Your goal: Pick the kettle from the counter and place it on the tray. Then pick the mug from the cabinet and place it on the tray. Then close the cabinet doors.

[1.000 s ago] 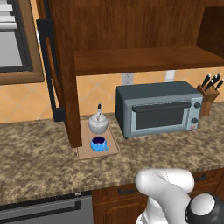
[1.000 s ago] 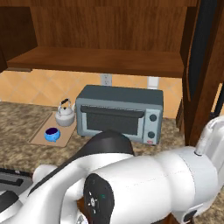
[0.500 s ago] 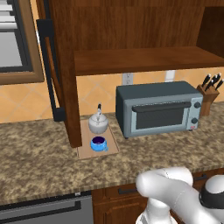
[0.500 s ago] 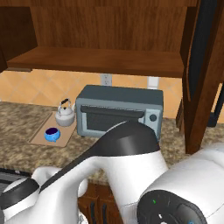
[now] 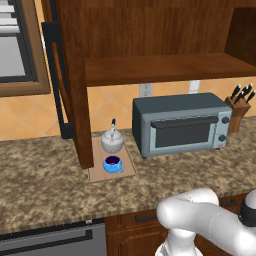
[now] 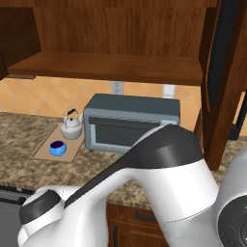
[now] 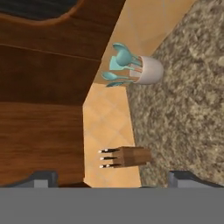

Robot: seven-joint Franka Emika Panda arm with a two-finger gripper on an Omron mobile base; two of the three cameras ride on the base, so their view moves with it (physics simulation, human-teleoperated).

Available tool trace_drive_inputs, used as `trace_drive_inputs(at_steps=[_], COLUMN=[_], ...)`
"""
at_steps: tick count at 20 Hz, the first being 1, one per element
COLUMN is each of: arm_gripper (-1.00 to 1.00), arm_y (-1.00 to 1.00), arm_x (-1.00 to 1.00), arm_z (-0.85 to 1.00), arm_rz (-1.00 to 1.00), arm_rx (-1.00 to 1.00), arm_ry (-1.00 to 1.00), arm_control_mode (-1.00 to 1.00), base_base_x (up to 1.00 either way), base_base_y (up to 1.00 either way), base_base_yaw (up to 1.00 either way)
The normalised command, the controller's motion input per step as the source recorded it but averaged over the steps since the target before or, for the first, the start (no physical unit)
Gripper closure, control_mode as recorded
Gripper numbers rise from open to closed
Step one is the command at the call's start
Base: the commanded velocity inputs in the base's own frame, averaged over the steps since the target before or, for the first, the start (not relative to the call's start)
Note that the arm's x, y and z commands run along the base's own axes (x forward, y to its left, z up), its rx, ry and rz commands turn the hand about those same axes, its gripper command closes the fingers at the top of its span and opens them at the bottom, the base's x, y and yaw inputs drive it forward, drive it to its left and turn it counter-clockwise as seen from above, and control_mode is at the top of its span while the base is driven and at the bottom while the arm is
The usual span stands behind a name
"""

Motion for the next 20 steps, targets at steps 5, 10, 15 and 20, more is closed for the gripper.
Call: trace_drive_inputs(at_steps=[5,10,15,20], arm_gripper=[-1.00,-1.00,-1.00,-1.00], arm_y=[0.00,0.20,0.19,0.21], arm_x=[0.44,0.13,0.27,0.12], arm_z=[-0.07,-0.07,-0.02,0.01], arm_rz=[0.15,0.14,0.13,0.13], arm_rx=[0.10,0.01,0.01,0.02], arm_ry=[0.01,0.00,0.00,-0.04], arm_control_mode=[-1.00,-1.00,-1.00,-1.00], base_base_x=[0.00,0.00,0.00,0.00], base_base_y=[0.00,0.00,0.00,0.00], base_base_yaw=[0.00,0.00,0.00,0.00])
